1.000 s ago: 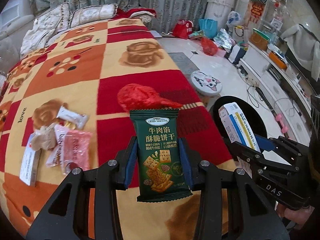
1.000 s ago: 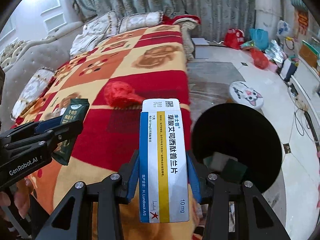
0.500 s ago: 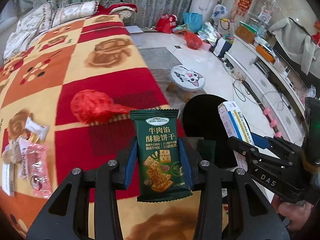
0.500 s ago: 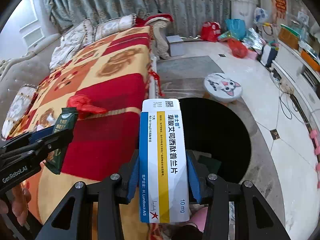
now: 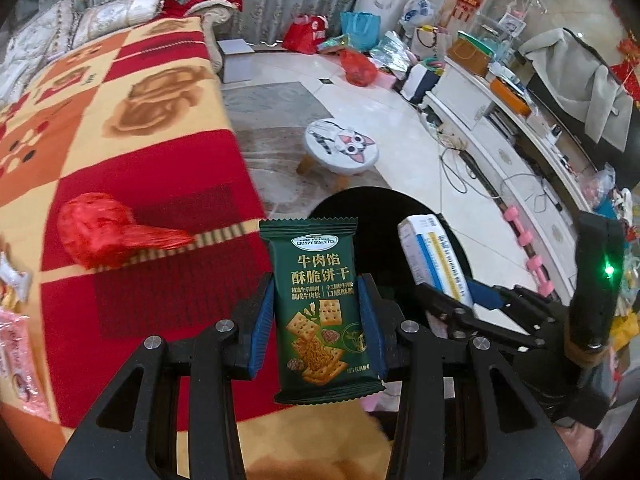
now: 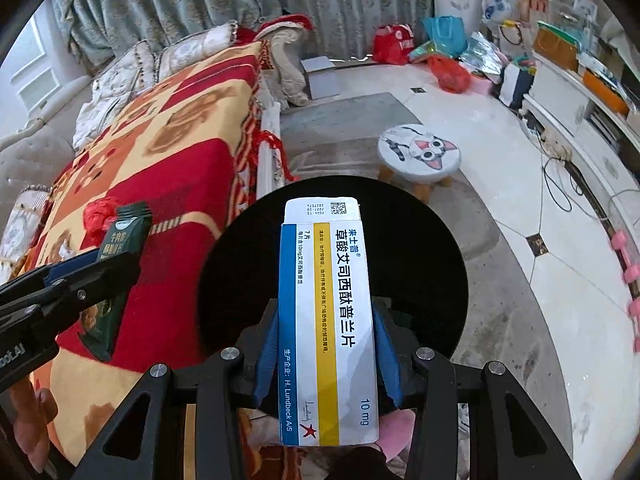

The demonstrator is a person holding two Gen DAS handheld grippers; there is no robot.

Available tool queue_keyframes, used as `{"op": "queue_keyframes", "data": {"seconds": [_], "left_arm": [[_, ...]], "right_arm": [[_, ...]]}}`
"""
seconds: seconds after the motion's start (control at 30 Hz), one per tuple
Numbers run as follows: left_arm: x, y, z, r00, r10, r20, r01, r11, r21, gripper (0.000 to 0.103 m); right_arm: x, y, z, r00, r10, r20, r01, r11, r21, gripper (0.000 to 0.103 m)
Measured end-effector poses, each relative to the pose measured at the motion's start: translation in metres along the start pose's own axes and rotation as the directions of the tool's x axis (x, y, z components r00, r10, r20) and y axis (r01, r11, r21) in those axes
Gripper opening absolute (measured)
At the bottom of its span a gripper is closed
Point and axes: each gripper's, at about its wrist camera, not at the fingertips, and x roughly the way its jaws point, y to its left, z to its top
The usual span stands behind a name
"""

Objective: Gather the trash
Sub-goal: 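Carry the biscuit packet and medicine box over the black bin and open both tools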

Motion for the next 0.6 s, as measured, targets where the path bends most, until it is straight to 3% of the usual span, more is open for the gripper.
{"op": "queue_keyframes", "data": {"seconds": [0.2, 0.33, 0.37, 0.43, 0.6], "left_arm": [[0.019, -0.01, 0.005, 0.996, -0.088, -0.031, 0.087, 0.996, -0.023, 0.039], [0.023, -0.011, 0.008, 0.993, -0.11, -0.029, 0.109, 0.993, -0.041, 0.041], [0.022, -0.012, 0.007, 0.993, -0.113, -0.029, 0.112, 0.993, -0.038, 0.043], [0.02, -0.013, 0.007, 0.994, -0.112, -0.016, 0.111, 0.993, -0.031, 0.061], [0.012, -0.008, 0.005, 0.996, -0.094, 0.001, 0.094, 0.995, -0.036, 0.062]], "right_arm": [[0.011, -0.014, 0.003, 1.0, 0.007, -0.009, -0.006, 0.999, 0.05, 0.042], [0.016, -0.02, 0.004, 1.0, 0.021, -0.002, -0.021, 0.996, 0.084, 0.044], [0.017, -0.024, 0.004, 1.0, 0.019, -0.005, -0.018, 0.995, 0.101, 0.048], [0.019, -0.026, 0.003, 1.0, 0.015, -0.013, -0.013, 0.993, 0.117, 0.048], [0.02, -0.03, -0.003, 0.999, 0.012, -0.029, -0.008, 0.991, 0.13, 0.048]]}}
